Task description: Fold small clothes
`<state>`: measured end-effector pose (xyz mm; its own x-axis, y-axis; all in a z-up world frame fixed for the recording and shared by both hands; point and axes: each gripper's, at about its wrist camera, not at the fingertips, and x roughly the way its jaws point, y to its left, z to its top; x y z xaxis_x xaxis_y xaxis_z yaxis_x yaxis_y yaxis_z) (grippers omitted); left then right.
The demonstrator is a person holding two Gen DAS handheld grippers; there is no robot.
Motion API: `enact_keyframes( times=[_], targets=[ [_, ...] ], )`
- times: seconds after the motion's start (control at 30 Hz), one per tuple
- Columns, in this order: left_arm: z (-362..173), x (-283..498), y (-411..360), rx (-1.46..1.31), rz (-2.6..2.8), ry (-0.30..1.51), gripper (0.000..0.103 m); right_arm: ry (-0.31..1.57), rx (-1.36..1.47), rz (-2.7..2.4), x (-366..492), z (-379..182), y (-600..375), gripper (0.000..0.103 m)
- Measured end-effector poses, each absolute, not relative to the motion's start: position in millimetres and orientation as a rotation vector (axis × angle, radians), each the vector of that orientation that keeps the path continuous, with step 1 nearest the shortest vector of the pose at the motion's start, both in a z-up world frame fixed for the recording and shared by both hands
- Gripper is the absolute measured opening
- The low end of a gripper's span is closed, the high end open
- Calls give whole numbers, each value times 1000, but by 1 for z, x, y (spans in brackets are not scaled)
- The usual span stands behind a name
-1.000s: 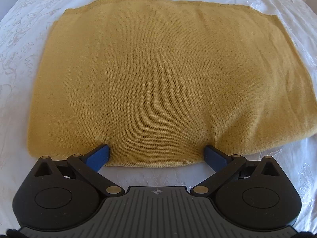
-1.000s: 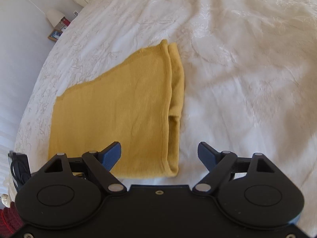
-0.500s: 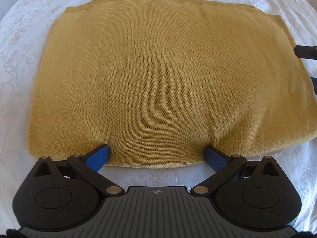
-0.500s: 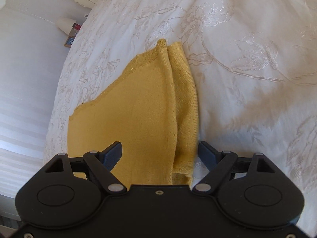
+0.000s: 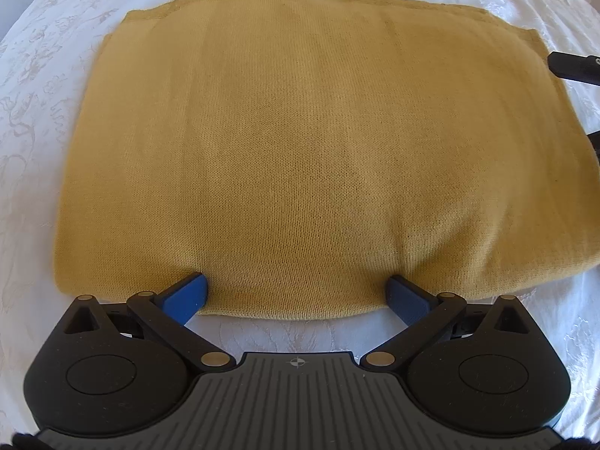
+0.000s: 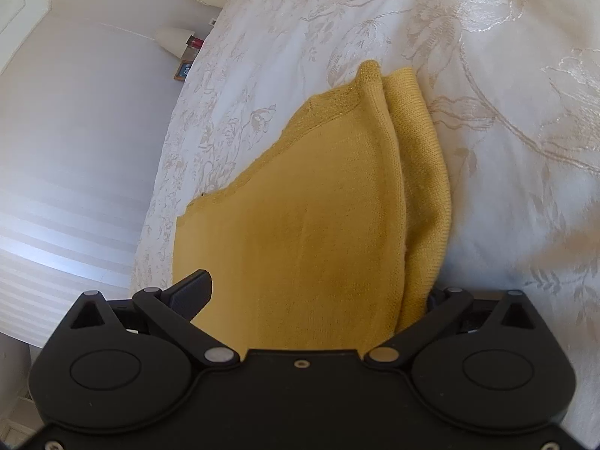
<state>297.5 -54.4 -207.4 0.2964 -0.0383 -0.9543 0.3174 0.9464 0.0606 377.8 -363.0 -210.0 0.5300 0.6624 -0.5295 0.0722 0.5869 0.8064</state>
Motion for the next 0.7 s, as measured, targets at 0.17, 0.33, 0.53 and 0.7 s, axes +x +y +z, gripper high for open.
enact_keyframes(
  times=[0.17, 0.33, 0.53, 0.7],
  targets=[
    [-207, 299, -56, 262, -238, 1259, 103, 966, 868, 389, 378, -208, -358, 103],
    [-206, 302, -58, 266, -232, 1273, 103, 959, 854, 389, 376, -208, -354, 103],
    [-204, 306, -57, 264, -229, 1282, 103, 945, 884, 423, 373, -212, -363, 103],
    [-190, 311, -50, 197, -229, 1289, 82, 944, 859, 416, 371, -209, -361, 103]
  ],
)
